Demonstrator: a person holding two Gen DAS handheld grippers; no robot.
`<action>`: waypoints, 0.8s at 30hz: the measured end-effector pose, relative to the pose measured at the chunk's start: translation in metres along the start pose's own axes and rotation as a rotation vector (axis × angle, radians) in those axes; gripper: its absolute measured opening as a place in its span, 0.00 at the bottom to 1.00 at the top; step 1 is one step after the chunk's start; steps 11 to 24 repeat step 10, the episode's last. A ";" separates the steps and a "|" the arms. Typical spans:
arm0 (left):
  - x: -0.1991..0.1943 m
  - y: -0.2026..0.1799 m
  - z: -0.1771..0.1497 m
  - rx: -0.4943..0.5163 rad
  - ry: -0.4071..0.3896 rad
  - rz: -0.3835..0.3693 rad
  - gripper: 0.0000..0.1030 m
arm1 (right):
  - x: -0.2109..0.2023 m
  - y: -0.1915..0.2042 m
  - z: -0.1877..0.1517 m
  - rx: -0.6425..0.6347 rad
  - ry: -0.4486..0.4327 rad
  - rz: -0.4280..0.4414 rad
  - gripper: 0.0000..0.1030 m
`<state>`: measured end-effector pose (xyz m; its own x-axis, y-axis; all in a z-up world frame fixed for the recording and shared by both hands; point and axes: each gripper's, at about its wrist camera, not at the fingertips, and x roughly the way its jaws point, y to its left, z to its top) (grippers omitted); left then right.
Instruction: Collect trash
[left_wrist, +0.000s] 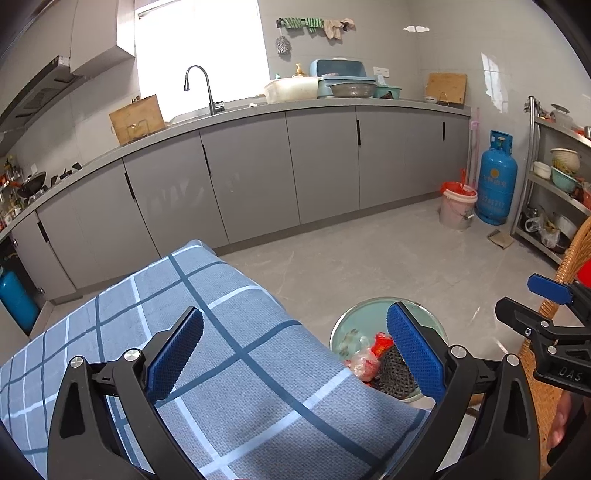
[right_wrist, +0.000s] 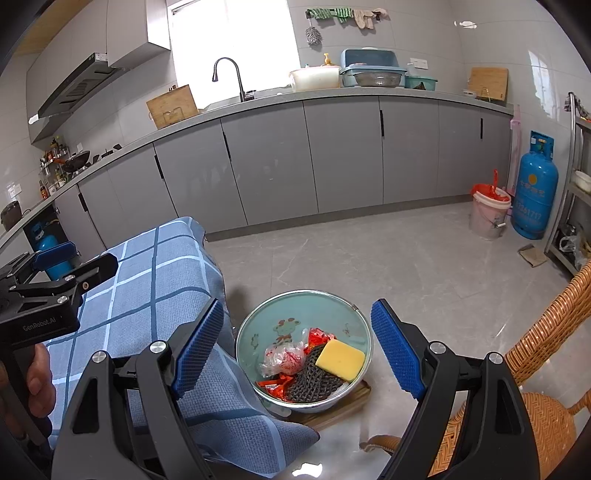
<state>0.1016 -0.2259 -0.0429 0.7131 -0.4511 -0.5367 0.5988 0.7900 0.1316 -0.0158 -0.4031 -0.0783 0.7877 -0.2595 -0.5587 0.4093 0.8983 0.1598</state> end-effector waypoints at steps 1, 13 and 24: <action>0.000 0.001 0.000 -0.001 0.000 -0.005 0.95 | 0.000 0.000 0.000 0.000 0.000 -0.001 0.79; -0.002 0.005 0.002 -0.021 0.003 -0.027 0.95 | -0.003 -0.001 0.000 -0.013 0.001 -0.027 0.80; -0.002 0.005 0.002 -0.021 0.003 -0.027 0.95 | -0.003 -0.001 0.000 -0.013 0.001 -0.027 0.80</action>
